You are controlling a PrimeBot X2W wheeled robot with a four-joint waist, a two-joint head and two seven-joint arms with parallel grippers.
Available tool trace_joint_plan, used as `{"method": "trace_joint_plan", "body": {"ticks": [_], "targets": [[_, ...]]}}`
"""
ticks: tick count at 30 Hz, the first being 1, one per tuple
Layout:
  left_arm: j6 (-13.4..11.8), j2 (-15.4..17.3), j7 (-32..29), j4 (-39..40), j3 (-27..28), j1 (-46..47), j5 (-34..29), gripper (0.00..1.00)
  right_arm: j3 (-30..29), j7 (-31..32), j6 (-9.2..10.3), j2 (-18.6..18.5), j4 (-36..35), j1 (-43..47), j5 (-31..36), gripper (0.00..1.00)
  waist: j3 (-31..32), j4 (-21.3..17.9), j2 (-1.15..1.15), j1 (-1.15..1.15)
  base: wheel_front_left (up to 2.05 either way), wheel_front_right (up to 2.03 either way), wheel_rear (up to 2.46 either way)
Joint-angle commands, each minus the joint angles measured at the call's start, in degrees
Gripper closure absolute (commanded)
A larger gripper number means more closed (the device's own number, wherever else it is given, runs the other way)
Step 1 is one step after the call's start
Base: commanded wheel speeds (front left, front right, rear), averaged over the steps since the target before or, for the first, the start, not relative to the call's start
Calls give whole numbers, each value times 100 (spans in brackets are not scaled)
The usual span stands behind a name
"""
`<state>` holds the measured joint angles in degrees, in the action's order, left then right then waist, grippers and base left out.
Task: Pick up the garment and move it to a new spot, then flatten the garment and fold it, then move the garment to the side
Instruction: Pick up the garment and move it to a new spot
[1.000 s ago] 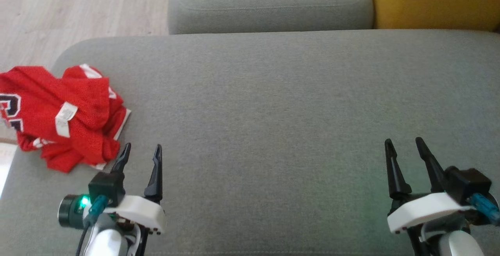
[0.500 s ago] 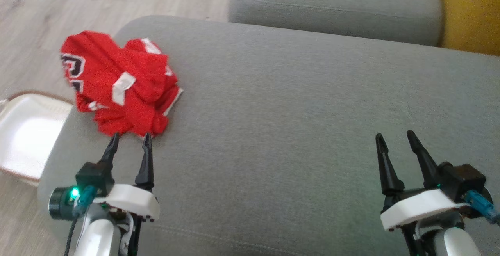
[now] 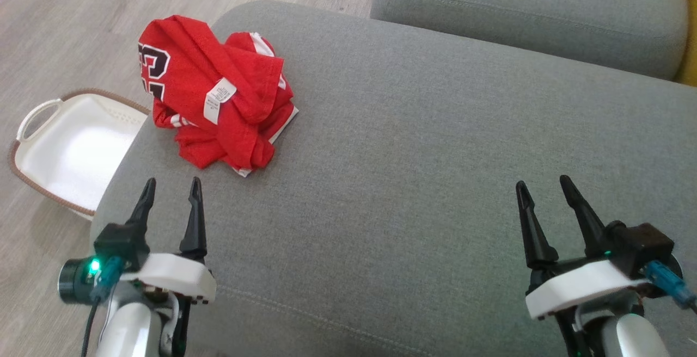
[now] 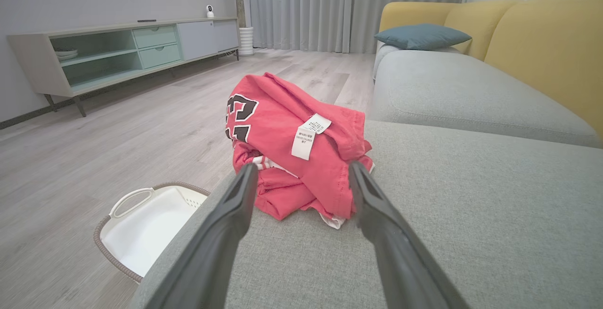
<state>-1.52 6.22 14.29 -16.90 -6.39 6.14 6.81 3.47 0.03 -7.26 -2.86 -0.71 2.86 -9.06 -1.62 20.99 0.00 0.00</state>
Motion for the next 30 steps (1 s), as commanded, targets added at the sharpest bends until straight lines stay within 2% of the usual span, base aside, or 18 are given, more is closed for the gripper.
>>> {"method": "trace_joint_plan", "body": {"ticks": [1,8,14,15,23,30], "targets": [[-20,45,71,205,259,269,4,0,150,21,-23,-88,-254,-279,-14,0,-45,2,0,0,0,0,0],[76,-52,71,256,380,590,176,0,167,137,-23,-209,-450,-433,-34,0,-501,-97,0,0,0,0,0],[160,-64,3,-301,429,1602,335,0,116,410,-23,-487,-846,-722,16,0,-1383,-224,0,0,0,0,0],[160,-64,3,-301,429,1602,335,0,116,410,-23,-487,-846,-722,16,0,-1383,-224,0,0,0,0,0],[388,167,-734,-1702,527,3465,608,0,27,699,-23,-872,-1251,-1164,-13,0,-2436,-382,0,0,0,0,0],[477,528,-1495,-3002,743,4675,903,0,55,738,-23,-1010,-1324,-1341,-85,0,-2787,-556,0,0,0,0,0]]}}
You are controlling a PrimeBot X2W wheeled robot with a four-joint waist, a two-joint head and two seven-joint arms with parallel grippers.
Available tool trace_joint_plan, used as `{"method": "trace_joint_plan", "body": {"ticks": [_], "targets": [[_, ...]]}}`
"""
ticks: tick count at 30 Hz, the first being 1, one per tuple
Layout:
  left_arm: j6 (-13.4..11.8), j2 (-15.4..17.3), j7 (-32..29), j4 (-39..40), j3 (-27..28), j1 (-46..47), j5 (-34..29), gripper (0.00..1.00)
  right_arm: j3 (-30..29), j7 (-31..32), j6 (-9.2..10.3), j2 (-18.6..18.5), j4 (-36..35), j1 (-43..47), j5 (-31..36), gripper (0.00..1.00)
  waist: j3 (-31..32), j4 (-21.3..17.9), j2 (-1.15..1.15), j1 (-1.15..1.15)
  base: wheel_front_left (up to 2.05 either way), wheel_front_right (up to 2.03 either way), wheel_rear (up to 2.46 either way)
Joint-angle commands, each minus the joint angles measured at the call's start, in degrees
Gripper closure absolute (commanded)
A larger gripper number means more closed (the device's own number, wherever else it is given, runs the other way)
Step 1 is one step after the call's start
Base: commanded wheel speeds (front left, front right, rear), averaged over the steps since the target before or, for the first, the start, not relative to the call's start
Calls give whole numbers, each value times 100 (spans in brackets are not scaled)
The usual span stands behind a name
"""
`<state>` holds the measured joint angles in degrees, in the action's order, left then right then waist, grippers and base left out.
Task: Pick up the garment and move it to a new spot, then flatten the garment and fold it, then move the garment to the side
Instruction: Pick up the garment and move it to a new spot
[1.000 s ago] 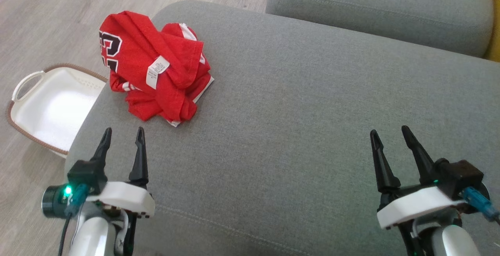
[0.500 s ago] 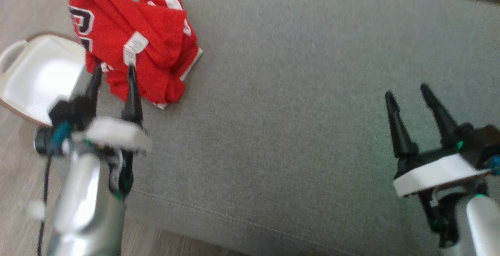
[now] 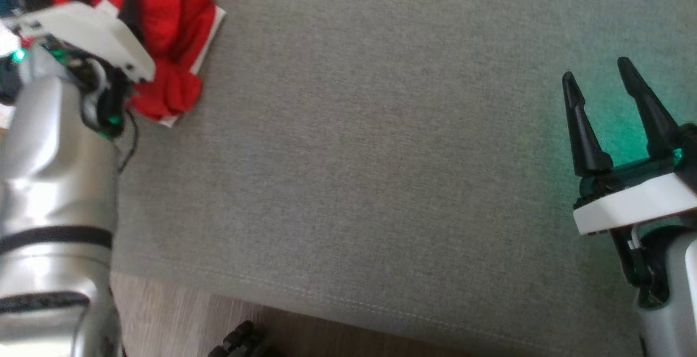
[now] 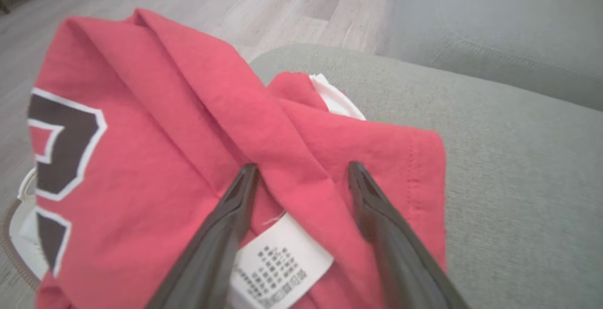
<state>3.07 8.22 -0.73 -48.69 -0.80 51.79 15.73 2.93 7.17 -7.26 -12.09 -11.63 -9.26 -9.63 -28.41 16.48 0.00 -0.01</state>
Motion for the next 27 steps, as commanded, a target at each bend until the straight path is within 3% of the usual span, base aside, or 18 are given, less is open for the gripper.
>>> {"method": "trace_joint_plan", "body": {"ticks": [1,4,5,6,7,10,19,27], "targets": [[10,386,-122,15,186,226,17,0,114,19,-23,-94,-231,-144,-40,0,-139,-128,0,1,0,0,0],[-33,520,-459,-390,192,502,36,0,113,3,-23,-90,-213,-167,-66,0,-202,-175,0,1,0,0,0],[-62,553,-514,-484,197,564,39,8,119,-5,-23,-81,-204,-168,-71,0,-210,-189,0,1,0,0,0],[-84,580,-551,-563,192,608,35,77,121,-16,-23,-73,-195,-169,-73,0,-211,-200,0,1,0,0,0],[-95,597,-574,-628,181,636,30,100,111,-32,-23,-57,-184,-166,-76,0,-206,-207,0,1,0,0,0],[-208,681,-338,-666,137,670,-56,100,78,-85,-23,-20,-154,-154,-76,0,-153,-212,0,1,0,0,0],[-479,776,1101,-139,156,315,-162,100,36,-272,-23,159,-7,9,-65,0,566,-158,0,1,0,0,0],[-587,719,1444,1502,-101,-625,-407,100,79,-390,-23,441,131,298,-67,0,1487,-286,0,1,0,0,0]]}}
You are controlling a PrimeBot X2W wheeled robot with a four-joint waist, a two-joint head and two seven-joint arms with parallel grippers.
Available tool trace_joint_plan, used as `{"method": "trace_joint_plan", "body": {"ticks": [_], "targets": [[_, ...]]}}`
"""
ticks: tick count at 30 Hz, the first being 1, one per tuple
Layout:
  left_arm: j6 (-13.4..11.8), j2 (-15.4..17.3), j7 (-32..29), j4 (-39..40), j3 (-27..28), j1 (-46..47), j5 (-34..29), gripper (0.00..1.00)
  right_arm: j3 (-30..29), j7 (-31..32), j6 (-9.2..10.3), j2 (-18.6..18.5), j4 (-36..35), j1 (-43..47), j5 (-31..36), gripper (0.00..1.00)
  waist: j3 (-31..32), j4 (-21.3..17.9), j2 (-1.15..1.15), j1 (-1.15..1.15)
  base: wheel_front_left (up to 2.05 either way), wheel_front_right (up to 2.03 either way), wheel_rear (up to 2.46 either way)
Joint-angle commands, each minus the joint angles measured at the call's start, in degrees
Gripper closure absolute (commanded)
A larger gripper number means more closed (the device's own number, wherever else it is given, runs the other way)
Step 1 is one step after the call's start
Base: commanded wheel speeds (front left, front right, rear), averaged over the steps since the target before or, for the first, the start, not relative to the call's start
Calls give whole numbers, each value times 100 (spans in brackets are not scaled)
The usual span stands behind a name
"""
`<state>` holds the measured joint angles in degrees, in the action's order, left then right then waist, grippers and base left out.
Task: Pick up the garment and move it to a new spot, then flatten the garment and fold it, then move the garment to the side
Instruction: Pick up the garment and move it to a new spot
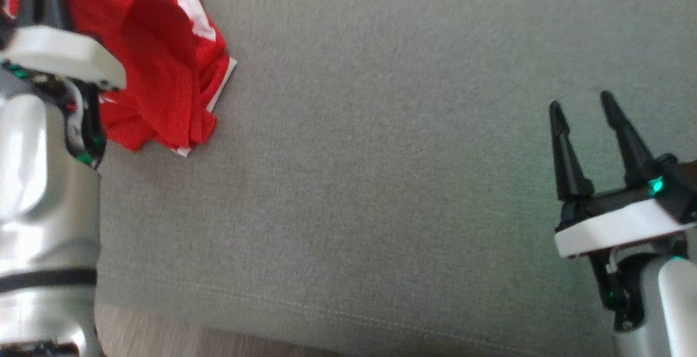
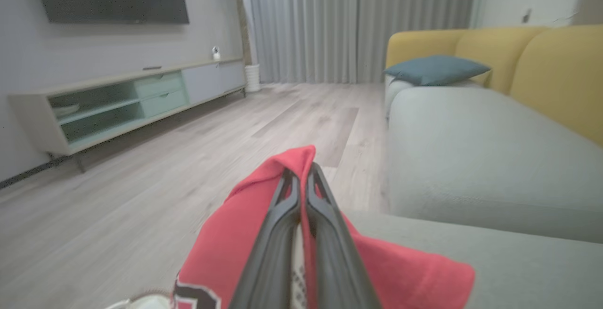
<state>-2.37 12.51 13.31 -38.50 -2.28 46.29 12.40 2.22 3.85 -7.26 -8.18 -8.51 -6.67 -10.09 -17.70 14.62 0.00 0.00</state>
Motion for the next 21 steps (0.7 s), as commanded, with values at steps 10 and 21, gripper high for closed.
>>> {"method": "trace_joint_plan", "body": {"ticks": [10,21], "targets": [[-144,146,-652,3144,-446,-1605,-259,100,243,-110,-23,267,-181,288,-11,0,994,-718,0,0,0,0,0],[164,-743,-991,4113,-1961,-1881,-253,100,206,-89,-23,390,-359,234,-70,0,739,-2192,0,0,0,0,0]]}}
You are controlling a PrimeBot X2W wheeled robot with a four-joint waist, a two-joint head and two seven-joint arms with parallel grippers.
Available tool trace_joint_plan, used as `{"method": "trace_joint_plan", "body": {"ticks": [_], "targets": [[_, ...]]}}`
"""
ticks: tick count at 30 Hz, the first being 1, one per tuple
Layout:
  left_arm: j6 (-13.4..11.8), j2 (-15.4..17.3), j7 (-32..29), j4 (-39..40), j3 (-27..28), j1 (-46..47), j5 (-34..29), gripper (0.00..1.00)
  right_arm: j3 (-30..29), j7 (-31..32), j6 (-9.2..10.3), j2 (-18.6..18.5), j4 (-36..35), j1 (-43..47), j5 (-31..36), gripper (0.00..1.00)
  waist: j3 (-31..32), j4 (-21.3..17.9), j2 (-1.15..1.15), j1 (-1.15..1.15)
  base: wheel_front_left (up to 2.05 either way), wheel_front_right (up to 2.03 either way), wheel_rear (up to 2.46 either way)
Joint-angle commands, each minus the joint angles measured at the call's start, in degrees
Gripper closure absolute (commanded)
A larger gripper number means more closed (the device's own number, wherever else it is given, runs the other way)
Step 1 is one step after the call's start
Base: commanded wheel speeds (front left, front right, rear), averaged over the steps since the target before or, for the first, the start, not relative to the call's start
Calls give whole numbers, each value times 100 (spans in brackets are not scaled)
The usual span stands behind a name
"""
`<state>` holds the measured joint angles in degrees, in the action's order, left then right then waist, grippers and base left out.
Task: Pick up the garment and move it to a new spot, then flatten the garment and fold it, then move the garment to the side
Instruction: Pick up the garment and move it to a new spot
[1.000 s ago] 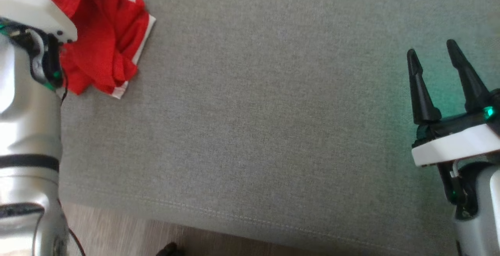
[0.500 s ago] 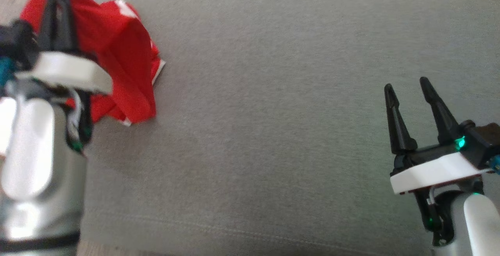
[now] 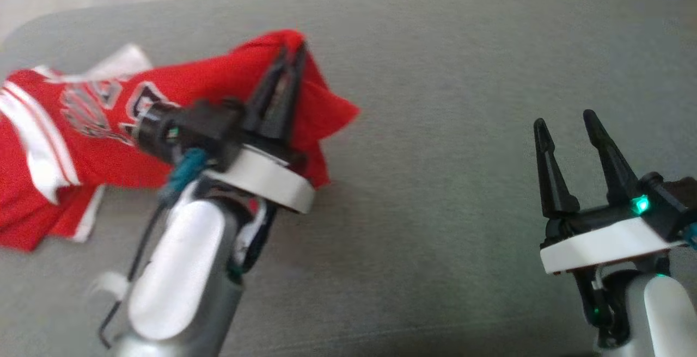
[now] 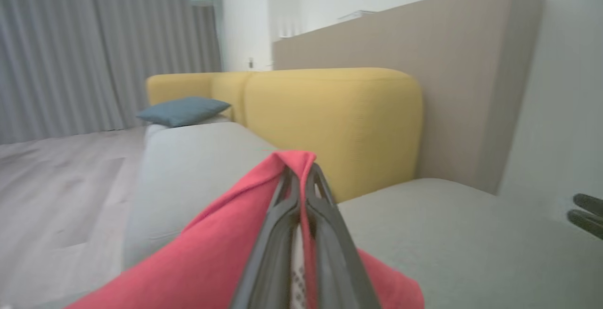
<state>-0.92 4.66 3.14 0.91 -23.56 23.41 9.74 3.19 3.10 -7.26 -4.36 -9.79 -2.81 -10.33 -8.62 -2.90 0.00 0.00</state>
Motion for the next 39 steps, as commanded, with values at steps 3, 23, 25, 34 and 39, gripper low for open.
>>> {"method": "trace_joint_plan", "body": {"ticks": [3,23,25,34,39], "targets": [[64,-88,103,-38,-200,643,77,100,147,-60,-23,41,-218,-193,-102,0,-335,-856,0,0,0,0,0],[-253,-178,232,-1992,-2464,2071,1156,100,324,-732,-23,145,346,-598,-562,0,-1536,-1891,0,0,0,0,0],[-268,-178,267,-2089,-2507,2098,1177,57,325,-762,-23,146,398,-616,-577,0,-1527,-1877,0,0,0,0,0],[-680,-36,1078,-2100,-2331,1939,1181,0,172,-755,-23,147,634,-554,-377,0,-898,-1187,0,0,0,0,0],[-1110,436,1175,-1766,-1757,1453,1169,0,113,-588,-23,147,565,-419,-230,0,-589,-742,0,0,0,0,0]]}}
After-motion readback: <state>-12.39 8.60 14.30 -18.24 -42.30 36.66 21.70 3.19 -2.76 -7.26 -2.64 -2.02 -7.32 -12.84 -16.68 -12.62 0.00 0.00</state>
